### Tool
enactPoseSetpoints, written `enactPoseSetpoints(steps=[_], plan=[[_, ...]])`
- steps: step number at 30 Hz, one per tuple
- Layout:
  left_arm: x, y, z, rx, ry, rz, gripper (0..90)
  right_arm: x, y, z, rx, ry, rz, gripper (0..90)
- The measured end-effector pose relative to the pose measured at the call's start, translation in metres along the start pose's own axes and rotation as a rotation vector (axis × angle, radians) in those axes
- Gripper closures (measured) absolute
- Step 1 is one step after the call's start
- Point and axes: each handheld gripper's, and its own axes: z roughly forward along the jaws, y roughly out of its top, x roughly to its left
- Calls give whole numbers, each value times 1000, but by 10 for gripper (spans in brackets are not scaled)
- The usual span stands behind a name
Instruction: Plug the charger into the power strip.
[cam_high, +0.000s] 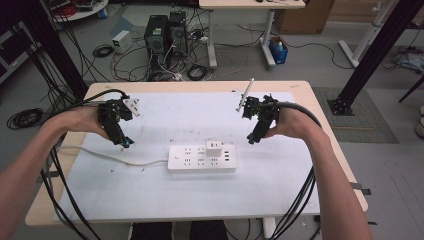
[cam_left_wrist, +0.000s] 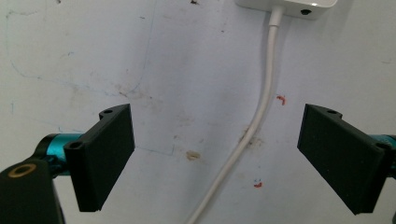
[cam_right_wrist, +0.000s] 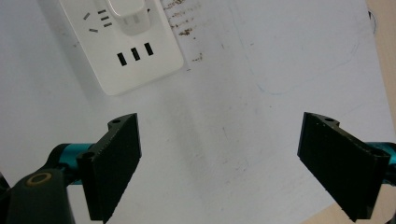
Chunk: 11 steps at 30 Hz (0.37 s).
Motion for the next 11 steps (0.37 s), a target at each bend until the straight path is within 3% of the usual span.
enactPoseSetpoints(steps=[11], plan=[[-1,3,-1,-8,-9,7,111,2,-4,1,-1,-7,13,129]])
